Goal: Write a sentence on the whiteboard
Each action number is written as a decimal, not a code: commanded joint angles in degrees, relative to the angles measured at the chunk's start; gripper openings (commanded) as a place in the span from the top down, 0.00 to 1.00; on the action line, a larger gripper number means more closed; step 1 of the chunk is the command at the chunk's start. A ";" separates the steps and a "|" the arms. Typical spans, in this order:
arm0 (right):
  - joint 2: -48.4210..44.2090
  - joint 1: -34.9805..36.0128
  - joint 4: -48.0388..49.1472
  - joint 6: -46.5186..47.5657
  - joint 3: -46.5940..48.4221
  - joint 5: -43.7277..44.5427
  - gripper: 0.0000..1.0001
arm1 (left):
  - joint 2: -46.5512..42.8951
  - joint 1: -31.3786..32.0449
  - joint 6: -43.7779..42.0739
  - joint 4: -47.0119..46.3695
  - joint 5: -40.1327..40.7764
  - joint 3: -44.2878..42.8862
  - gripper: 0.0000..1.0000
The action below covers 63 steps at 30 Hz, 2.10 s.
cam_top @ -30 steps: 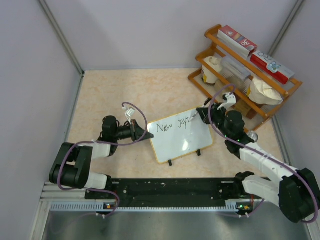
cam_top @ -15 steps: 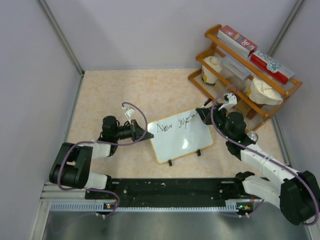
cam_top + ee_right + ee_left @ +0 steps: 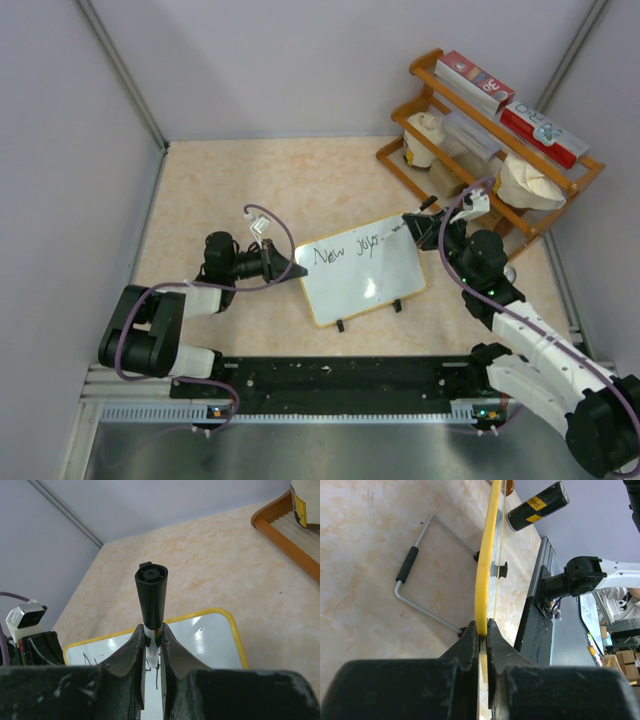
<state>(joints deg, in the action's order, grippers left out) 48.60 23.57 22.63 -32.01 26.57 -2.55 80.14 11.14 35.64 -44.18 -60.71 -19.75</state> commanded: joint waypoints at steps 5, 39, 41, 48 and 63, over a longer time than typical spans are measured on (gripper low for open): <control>-1.93 -1.07 -2.33 3.00 -0.20 1.93 1.00 | 0.46 0.55 -2.33 -1.34 -3.63 -0.20 1.00; 2.46 -1.16 -0.93 6.44 2.88 7.03 1.00 | 0.63 0.55 -2.24 -1.43 -3.72 -0.20 1.00; 3.17 -1.25 0.21 6.08 3.05 6.94 1.00 | 0.63 0.55 -2.24 -1.52 -3.72 -0.20 1.00; 4.40 -1.25 3.11 6.17 4.55 5.62 1.00 | 0.63 0.55 -2.15 -1.61 -3.80 -0.20 1.00; 9.15 -1.25 4.17 6.43 5.43 5.97 1.00 | 0.63 0.55 -2.15 -1.70 -3.72 -0.12 1.00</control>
<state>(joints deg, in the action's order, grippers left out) 57.23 23.07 24.75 -25.69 30.24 3.38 80.16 11.14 35.64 -44.36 -60.86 -19.75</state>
